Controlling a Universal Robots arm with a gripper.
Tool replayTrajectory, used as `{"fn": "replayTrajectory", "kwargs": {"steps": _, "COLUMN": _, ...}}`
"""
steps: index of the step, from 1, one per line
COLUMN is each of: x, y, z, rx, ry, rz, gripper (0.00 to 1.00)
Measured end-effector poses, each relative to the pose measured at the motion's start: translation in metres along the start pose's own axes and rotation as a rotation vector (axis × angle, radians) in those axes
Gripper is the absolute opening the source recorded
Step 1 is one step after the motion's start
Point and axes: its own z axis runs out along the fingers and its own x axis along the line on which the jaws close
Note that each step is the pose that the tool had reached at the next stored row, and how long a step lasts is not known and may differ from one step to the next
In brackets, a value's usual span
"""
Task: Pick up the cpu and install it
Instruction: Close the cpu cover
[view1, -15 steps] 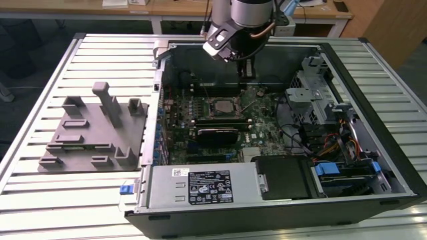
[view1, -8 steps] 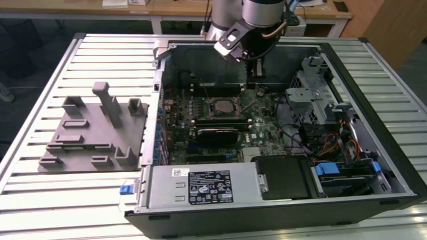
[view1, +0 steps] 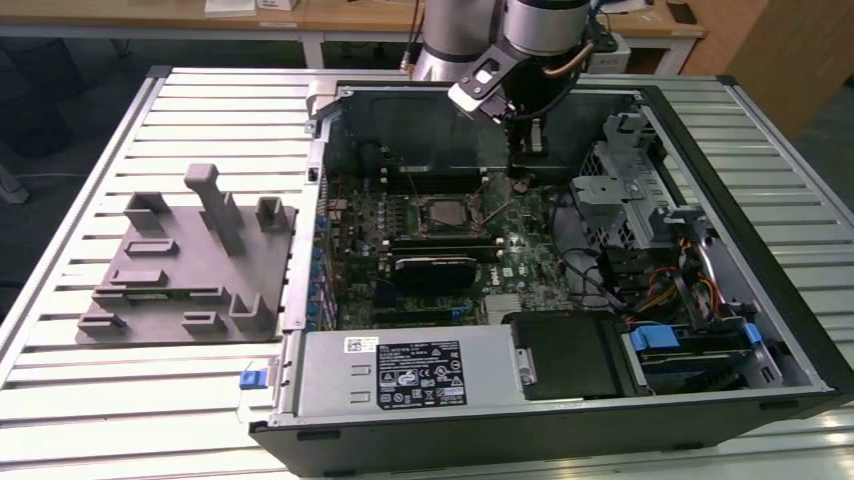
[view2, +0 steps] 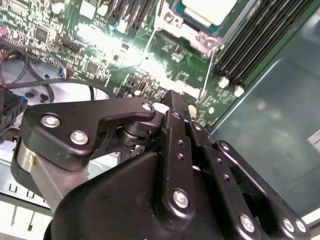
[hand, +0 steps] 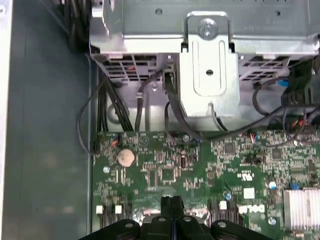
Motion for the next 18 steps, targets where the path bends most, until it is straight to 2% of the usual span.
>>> {"fn": "replayTrajectory", "kwargs": {"steps": 7, "x": 0.0006, "y": 0.0116, "z": 0.0061, "rx": 0.002, "ry": -0.0059, "rz": 0.0, "gripper": 0.11}}
{"fn": "replayTrajectory", "kwargs": {"steps": 14, "x": 0.0009, "y": 0.0115, "z": 0.0189, "rx": 0.0028, "ry": -0.008, "rz": -0.001, "gripper": 0.11}}
{"fn": "replayTrajectory", "kwargs": {"steps": 18, "x": 0.0009, "y": 0.0115, "z": 0.0201, "rx": 0.0028, "ry": -0.0088, "rz": -0.001, "gripper": 0.11}}
